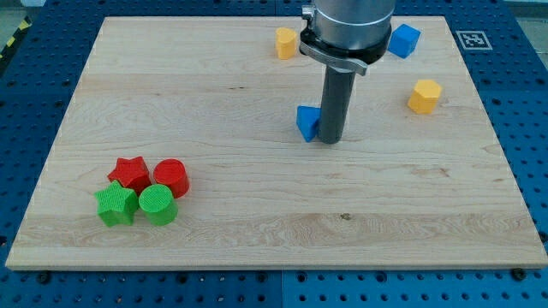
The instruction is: Push the blue triangle left to the yellow hexagon
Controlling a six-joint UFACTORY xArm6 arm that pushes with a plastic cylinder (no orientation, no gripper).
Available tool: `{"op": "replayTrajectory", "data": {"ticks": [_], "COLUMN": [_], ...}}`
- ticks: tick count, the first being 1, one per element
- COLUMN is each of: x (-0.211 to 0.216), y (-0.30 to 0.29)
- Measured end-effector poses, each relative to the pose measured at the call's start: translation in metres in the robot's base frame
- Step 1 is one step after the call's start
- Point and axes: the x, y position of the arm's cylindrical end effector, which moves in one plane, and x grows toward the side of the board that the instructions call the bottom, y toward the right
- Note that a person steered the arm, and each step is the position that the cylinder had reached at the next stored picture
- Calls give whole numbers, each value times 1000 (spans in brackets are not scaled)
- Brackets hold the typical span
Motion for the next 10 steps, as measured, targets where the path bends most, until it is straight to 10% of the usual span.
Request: {"op": "replayTrajectory", "data": {"ticks": [2, 4, 7, 10], "x": [46, -45, 18, -65], "y": [-38, 16, -46, -34]}}
